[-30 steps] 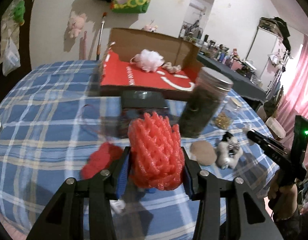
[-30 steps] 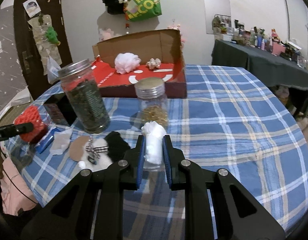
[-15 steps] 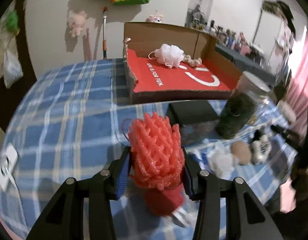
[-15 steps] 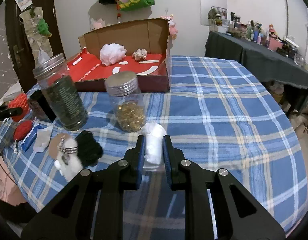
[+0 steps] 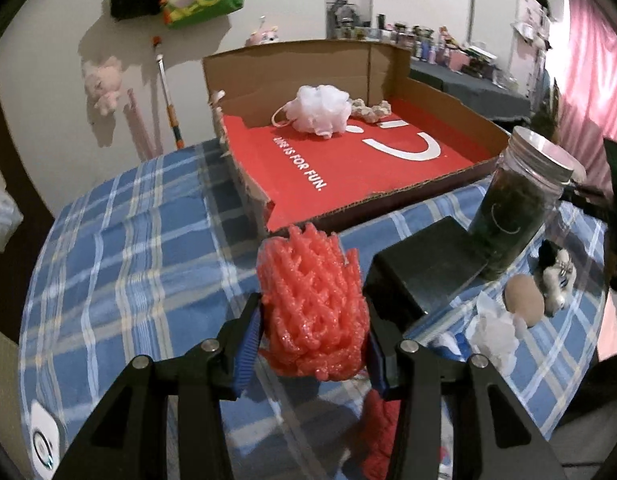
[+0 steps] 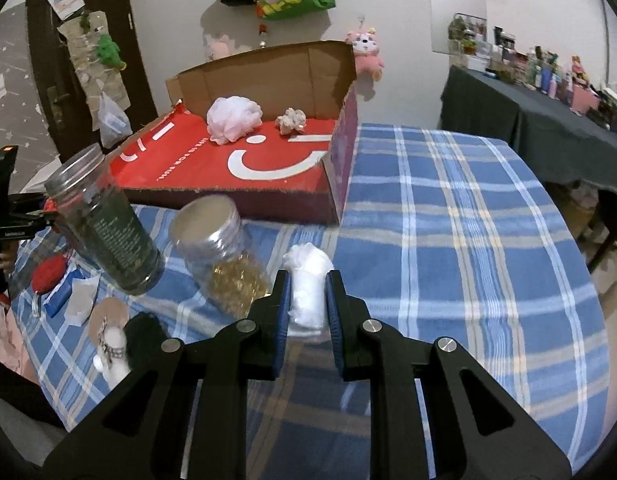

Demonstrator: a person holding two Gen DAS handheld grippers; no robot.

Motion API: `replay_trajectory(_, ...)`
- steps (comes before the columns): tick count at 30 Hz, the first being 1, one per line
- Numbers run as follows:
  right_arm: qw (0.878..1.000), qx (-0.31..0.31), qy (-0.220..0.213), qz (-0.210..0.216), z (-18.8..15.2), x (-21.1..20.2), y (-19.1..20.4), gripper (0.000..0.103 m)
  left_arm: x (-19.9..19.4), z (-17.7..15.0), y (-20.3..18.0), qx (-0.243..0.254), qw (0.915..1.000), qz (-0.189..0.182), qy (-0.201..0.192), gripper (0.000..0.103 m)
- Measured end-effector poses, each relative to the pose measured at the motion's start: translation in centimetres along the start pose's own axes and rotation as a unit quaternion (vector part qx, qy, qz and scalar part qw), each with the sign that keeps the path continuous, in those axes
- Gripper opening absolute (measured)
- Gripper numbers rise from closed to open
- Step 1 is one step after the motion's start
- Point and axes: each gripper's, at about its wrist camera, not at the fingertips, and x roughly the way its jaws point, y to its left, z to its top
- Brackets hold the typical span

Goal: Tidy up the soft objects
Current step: 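Carry the red mesh net and white sock into the box with both tools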

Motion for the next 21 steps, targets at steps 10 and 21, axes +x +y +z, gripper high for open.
replay_trajectory(10, 0.998, -0.038, -0.006, 0.051, 2.6, 1.5, -0.4, 0.017, 0.9, 1.5, 0.8, 0.044, 0.9981, -0.039, -0.018, 0.048)
replay_trajectory(21, 0.993, -0.053, -0.015, 0.100, 6.0, 2.9, -0.2, 0.017, 1.3, 4.2, -0.1, 0.096, 0.9926, -0.067, -0.033, 0.048)
